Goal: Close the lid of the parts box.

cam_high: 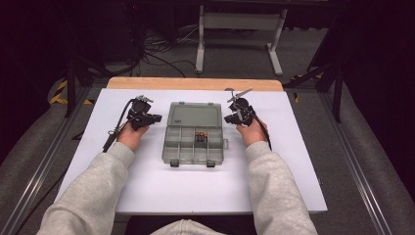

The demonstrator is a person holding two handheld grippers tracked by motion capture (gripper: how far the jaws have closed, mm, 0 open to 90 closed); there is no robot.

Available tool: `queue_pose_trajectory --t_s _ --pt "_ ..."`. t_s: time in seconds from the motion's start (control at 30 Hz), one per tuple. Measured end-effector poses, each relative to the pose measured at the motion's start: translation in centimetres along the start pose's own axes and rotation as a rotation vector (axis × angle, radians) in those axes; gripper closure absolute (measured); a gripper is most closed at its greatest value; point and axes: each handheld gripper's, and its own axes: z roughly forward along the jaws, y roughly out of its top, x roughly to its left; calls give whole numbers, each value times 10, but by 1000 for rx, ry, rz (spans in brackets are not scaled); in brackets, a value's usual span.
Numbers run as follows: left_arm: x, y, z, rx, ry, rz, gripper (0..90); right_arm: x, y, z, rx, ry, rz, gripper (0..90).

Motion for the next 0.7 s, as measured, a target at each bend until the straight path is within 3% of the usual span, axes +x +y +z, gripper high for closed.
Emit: queue_pose_trajectory --t_s 0.7 --pt "-1 -4 19 43 -10 1 893 -1 -7 14 63 15 -9 900"
